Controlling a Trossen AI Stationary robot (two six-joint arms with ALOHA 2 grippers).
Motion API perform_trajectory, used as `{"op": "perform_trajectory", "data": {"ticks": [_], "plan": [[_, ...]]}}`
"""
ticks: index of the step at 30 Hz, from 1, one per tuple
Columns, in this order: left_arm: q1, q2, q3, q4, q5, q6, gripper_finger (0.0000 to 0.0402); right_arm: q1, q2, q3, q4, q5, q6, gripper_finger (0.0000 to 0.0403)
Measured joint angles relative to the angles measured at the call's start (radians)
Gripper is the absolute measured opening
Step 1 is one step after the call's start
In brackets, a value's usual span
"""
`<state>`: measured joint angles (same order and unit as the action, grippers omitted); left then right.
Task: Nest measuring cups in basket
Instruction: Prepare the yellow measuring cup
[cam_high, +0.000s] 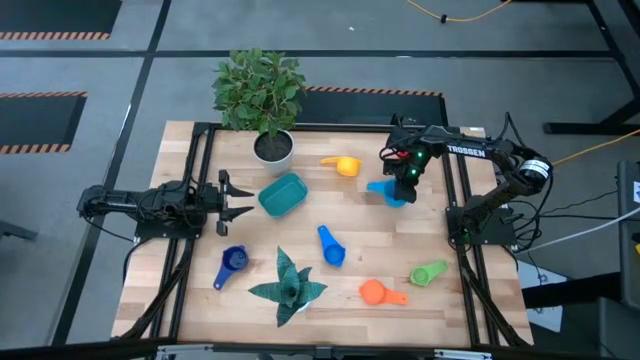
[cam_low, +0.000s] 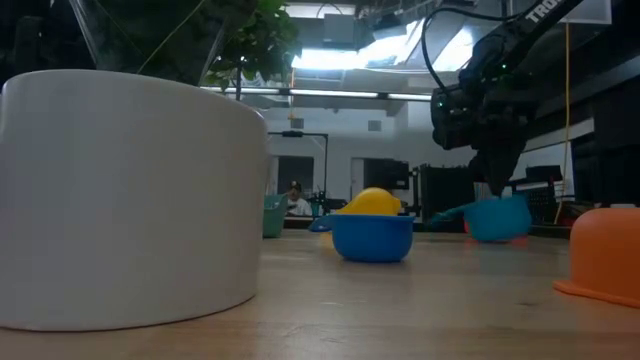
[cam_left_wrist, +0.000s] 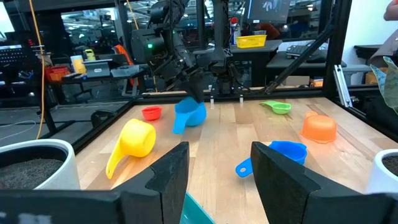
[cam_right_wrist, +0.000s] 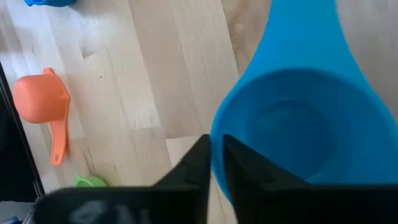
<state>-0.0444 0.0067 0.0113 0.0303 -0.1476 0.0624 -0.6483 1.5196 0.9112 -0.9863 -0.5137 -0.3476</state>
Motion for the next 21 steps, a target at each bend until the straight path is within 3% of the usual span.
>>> {"op": "perform_trajectory", "data": {"ticks": [2,16,21], "plan": [[0.0,0.0,0.0,0.0,0.0,0.0,0.0166,0.0,0.0,0.0,0.002,0.0,-0.004,0.0008],[0.0,0.0,0.0,0.0,0.0,0.0,0.0166,0.032,0.0,0.0,0.003,0.002,-0.053,0.0004],[0.0,0.0,0.0,0.0,0.0,0.0,0.0166,0.065,0.0,0.0,0.009,0.143,-0.051,0.0004]]}}
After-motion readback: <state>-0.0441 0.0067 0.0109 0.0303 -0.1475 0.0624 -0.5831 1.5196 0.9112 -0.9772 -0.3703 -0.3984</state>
